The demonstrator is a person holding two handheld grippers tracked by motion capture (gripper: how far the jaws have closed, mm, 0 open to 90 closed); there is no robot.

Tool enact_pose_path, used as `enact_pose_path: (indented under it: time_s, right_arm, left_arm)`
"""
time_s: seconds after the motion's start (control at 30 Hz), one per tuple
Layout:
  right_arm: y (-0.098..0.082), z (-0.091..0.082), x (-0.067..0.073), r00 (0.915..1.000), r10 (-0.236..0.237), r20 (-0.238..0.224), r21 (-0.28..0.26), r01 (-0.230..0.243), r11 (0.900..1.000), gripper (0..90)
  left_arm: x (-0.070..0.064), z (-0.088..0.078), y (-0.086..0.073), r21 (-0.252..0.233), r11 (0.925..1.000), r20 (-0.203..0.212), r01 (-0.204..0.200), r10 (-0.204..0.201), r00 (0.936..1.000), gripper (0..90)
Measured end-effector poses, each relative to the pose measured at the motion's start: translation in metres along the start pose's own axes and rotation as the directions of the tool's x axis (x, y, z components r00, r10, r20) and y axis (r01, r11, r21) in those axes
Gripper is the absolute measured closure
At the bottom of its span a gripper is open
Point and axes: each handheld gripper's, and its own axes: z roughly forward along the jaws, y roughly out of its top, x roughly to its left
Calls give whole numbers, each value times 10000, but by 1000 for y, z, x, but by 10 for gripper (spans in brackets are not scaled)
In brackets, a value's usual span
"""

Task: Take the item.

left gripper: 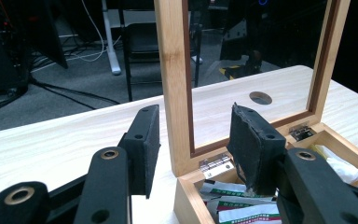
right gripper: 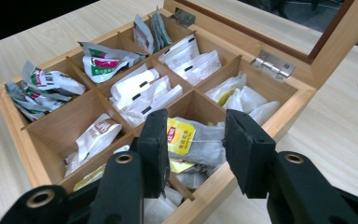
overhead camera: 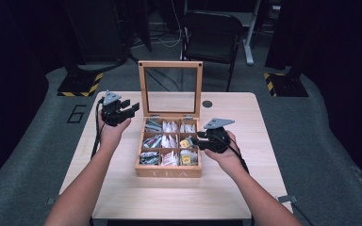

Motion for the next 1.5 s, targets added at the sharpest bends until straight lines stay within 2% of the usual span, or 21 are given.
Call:
enact_pose_path:
  time_s: [0.57, 0.77, 1.03, 1.5]
  right_arm:
    - [-13, 6, 13, 9987, -169, -475, -21, 168, 9999, 575]
    - [-21, 14, 17, 9965, -158, -818, 133, 170, 9998, 569]
    - [-23, 23, 22, 9927, -339, -1157, 148, 359, 9992, 588]
    - [-25, 28, 28, 9888, -416, -1435, 436, 483, 9979, 606]
  left_arm:
    - [-2, -1, -1, 31, 10000, 3, -18, 18, 10000, 530]
    - [0, 0, -2, 38, 10000, -24, 36, -36, 10000, 530]
    - [-1, 0, -4, 81, 10000, -6, 32, -32, 10000, 530]
    - [-1, -1, -4, 40, 10000, 3, 29, -29, 10000, 530]
